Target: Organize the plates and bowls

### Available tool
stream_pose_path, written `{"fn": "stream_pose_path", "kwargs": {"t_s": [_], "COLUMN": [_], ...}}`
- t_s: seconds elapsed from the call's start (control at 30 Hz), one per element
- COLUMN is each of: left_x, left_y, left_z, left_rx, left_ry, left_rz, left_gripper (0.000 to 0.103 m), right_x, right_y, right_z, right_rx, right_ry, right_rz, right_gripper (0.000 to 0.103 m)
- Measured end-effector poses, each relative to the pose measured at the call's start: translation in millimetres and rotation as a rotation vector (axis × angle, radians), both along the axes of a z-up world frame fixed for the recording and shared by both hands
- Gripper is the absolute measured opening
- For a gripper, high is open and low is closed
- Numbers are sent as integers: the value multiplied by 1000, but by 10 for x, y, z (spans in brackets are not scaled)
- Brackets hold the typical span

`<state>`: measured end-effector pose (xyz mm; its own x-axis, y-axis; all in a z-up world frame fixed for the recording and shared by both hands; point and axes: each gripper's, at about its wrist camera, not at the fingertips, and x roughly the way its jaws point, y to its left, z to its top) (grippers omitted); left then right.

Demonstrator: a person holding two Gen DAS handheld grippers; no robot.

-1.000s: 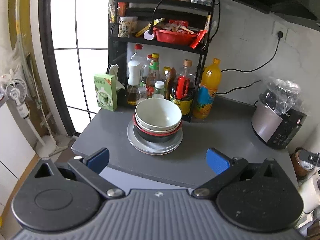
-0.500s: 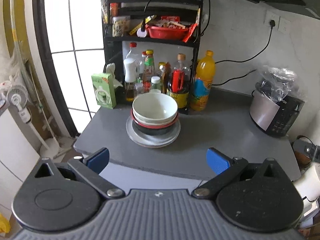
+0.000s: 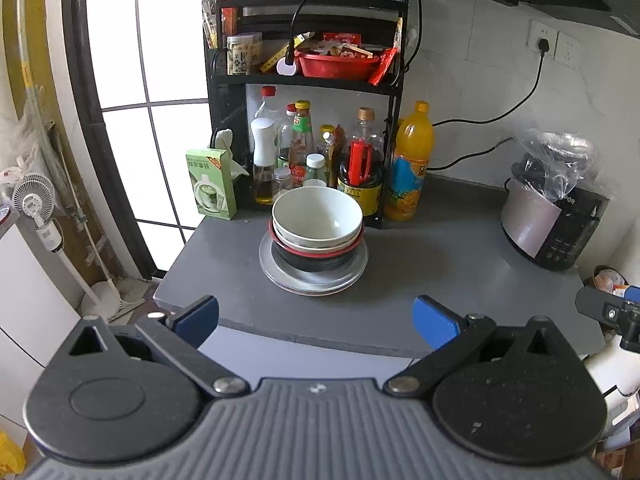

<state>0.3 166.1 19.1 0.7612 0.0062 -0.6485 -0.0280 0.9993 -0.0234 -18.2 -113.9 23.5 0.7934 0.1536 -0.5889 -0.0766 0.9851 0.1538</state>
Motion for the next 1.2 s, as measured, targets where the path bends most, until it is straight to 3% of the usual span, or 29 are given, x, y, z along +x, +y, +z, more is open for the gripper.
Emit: {"fn": "stream_pose_path", "kwargs": {"t_s": [0.63, 1.2], "left_x": [-73, -133], "left_y": [99, 143], "left_z": [-142, -181], "left_rx": [-11, -7], "left_ry": [0, -9], "left_rz": [-70, -64], "left_gripper": [102, 102], "right_x": [-84, -138], "right_y": [258, 314], "right_z": [-47, -37], "right_rx": [4, -13], "right_ry": [19, 9], "right_rz": [-2, -7], "right_gripper": [102, 102]}}
